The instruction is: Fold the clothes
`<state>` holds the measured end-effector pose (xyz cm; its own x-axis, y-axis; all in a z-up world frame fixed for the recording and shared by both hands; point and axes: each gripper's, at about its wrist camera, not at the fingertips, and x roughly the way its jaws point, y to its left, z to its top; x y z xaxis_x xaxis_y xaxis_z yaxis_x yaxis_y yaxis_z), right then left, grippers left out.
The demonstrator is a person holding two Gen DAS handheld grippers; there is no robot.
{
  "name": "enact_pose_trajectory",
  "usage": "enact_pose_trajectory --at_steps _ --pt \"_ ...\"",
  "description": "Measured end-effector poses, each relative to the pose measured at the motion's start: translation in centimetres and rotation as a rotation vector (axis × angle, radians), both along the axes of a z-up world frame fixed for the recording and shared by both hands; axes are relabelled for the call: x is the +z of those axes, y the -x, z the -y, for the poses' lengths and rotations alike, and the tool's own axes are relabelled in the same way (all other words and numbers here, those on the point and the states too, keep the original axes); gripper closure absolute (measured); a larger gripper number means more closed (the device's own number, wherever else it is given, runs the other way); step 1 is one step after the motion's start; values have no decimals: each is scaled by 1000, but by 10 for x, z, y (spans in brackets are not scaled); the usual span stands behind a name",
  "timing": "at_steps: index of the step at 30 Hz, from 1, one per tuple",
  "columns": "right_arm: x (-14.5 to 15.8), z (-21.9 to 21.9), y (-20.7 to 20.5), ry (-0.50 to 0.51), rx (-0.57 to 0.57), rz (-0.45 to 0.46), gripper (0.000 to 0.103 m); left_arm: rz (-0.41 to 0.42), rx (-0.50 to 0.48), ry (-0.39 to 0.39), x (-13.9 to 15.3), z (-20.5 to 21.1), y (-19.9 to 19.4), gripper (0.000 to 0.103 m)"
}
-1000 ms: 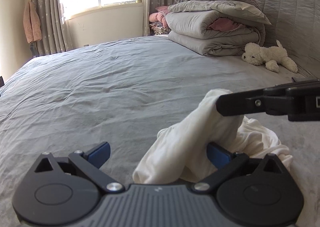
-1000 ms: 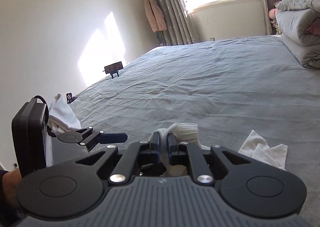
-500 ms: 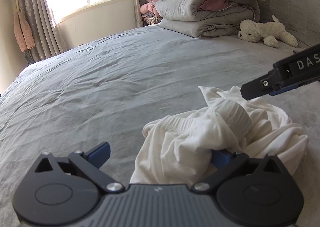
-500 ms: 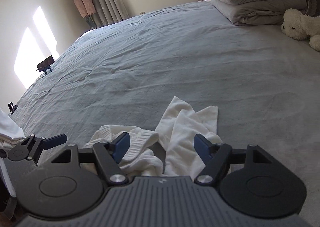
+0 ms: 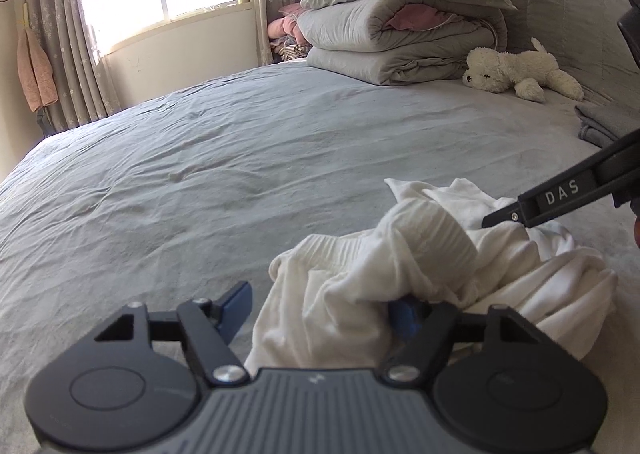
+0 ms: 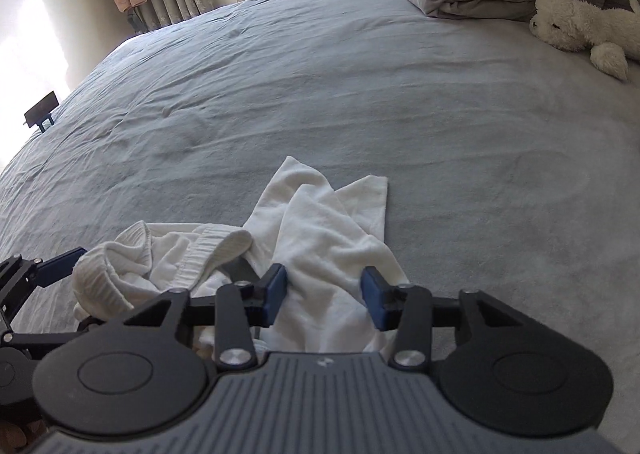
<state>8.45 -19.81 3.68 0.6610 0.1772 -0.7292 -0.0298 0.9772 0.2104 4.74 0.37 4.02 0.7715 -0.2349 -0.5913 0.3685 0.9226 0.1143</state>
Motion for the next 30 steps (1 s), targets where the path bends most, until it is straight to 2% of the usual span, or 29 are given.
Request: enact_pose_trajectory --at_steps 1,2,3,5,9,14,15,16,18,19,20,21,22,25,30 --pt "0 -2 0 0 10 1 87 -18 -13 24 1 -1 -1 65" --pt "2 -3 1 5 16 12 90 -34 -24 46 3 -2 -1 79" --pt "4 -4 2 14 18 26 95 -40 -25 53 4 -2 -1 83" --pt "10 -3 4 19 11 57 97 -31 -22 57 9 -5 0 93" --pt "26 3 9 24 -16 132 100 -7 35 117 29 -27 -4 95" --pt "33 12 10 29 -45 140 99 29 196 216 56 -82 -13 95" --pt "32 14 9 29 -48 126 97 31 233 232 59 -94 -15 95" --pt "30 16 8 22 -59 112 85 32 265 243 61 -103 -18 95" --pt "25 19 6 8 -69 80 85 45 346 262 67 -126 -23 95" --pt "23 20 5 6 -71 66 78 55 381 265 70 -136 -25 95" --pt "20 20 4 5 -72 53 70 66 416 270 73 -146 -27 95" --pt "18 19 3 6 -70 46 52 73 447 283 76 -157 -28 95" --pt "16 17 4 8 -62 43 40 80 479 296 78 -167 -29 95" --pt "12 11 2 17 -38 28 33 79 558 324 80 -190 -31 95" --pt "-1 7 -3 10 -41 -25 31 24 656 376 69 -215 -37 94"
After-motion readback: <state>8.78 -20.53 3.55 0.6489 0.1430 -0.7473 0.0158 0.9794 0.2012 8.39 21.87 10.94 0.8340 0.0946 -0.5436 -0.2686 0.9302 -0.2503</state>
